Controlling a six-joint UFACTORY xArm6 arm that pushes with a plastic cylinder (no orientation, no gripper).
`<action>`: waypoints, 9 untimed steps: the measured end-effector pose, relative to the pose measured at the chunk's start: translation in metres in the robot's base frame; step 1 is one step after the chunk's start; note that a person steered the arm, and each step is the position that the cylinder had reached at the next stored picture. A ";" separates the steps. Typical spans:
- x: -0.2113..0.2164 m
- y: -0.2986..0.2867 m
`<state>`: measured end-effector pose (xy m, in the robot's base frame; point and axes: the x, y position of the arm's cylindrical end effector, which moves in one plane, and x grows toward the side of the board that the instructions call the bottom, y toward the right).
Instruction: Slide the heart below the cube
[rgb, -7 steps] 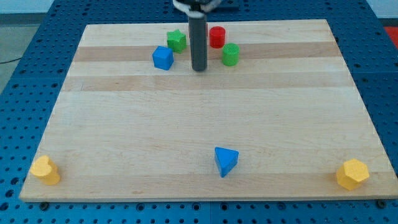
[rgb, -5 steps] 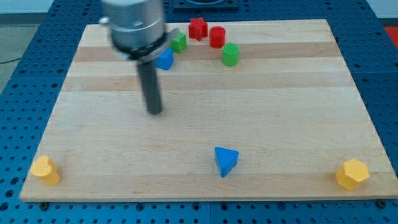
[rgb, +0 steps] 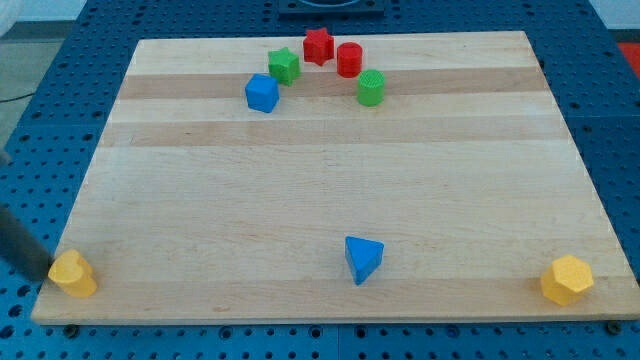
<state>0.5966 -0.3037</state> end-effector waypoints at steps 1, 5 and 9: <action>0.021 0.006; -0.040 0.057; -0.102 0.145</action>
<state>0.4947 -0.1591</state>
